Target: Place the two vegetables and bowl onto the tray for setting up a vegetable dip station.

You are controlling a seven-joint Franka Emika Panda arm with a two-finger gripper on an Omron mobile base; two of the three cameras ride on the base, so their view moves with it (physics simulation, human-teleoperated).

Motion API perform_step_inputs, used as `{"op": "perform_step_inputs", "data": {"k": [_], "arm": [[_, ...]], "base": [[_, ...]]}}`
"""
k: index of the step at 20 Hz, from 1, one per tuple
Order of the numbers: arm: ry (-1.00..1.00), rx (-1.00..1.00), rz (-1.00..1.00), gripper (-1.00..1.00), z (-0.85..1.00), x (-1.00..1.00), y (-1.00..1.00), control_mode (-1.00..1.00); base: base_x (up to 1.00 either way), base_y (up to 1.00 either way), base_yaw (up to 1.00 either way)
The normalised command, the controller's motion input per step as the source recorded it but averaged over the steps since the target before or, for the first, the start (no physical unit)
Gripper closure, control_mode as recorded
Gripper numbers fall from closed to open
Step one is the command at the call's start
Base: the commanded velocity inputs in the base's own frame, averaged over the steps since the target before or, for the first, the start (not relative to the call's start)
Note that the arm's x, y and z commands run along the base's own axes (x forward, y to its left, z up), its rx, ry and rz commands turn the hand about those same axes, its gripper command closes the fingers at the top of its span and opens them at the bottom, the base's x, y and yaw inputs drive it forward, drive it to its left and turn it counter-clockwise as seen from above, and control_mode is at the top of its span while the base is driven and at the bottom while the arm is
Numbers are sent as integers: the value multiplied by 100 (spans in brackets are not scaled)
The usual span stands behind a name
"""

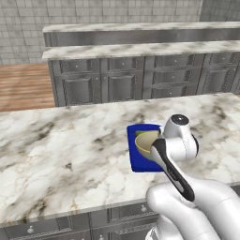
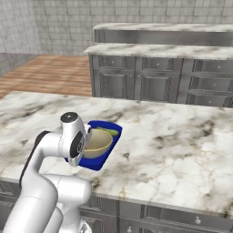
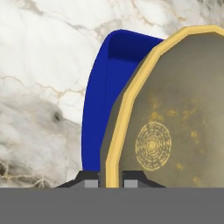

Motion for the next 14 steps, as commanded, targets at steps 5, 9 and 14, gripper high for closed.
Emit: {"op": "perform_step_inputs", "data": {"k": [5,9,14], "arm": [[0,0,0,100,-28,15,0,-100],[0,0,0,100,-26,20,2,-100],[0,-1,0,100,-33,13,10,-100]], "base": [[0,0,0],[0,0,0],[0,0,0]]}}
